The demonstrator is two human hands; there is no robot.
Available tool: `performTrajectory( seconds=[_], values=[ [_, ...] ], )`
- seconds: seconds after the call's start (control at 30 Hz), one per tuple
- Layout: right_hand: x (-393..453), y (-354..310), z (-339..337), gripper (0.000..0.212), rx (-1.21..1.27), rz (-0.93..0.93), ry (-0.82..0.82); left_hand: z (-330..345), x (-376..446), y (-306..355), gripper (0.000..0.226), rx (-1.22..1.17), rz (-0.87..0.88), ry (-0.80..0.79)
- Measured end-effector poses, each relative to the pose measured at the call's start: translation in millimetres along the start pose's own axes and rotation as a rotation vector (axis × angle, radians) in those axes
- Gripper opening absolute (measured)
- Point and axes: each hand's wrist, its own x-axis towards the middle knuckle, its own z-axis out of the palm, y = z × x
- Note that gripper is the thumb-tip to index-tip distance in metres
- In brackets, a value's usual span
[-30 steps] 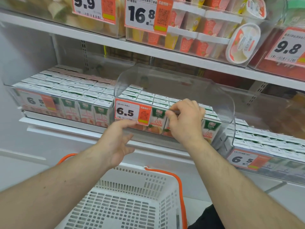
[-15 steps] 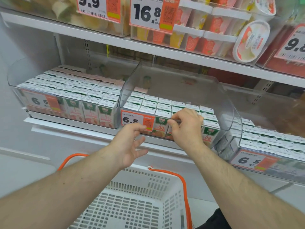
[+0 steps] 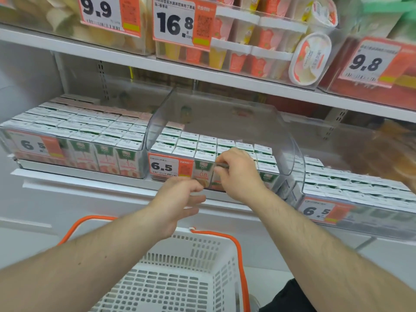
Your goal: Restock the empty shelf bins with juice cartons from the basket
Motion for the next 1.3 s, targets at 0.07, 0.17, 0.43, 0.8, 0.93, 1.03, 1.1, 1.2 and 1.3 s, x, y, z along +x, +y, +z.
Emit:
performTrajectory(
  seconds=[0.07, 0.17, 0.43, 0.8, 0.93, 1.03, 1.1, 1.2, 1.3],
  values=[
    [-4.4, 2.6, -17.0, 0.031, -0.056, -0.023, -0.136, 9.8, -5.6, 0.3, 0.018, 0.136, 0.130, 0.041],
    [-25.3, 14.0, -60.6, 0.030, -0.017, -0.227, 0.211, 30.4, -10.7, 4.1, 0.025, 0.318, 0.404, 0.064],
    [15.0, 127.1, -155.4, 0.049, -0.043, 0.536, 0.016, 137.9, 23.4, 20.8, 0.044, 1.074, 1.108, 0.018],
    [67.4, 162.3, -129.4, 0.105, 0.051, 0.772, -0.750, 173.0, 48.4, 0.6, 0.117, 1.498, 0.959, -0.115],
    [72.3, 167.6, -130.7, 0.107, 0.076, 0.794, -0.804, 173.3, 49.5, -1.1, 0.118, 1.471, 0.978, -0.115],
    [74.3, 168.0, -134.8, 0.110, 0.186, 0.814, -0.910, 172.7, 49.5, -0.3, 0.118, 1.466, 0.975, -0.122],
    [71.9, 173.1, -142.1, 0.118, 0.279, 0.801, -0.941, 173.2, 47.8, -0.4, 0.117, 1.456, 0.952, -0.132],
    [60.3, 194.0, -160.4, 0.122, 0.153, 0.817, -0.772, 173.1, 47.3, -0.5, 0.117, 1.433, 0.944, -0.133],
    [37.0, 222.7, -173.0, 0.109, -0.009, 0.859, -0.669, 173.9, 48.5, -0.9, 0.116, 1.413, 0.929, -0.131]
  ],
)
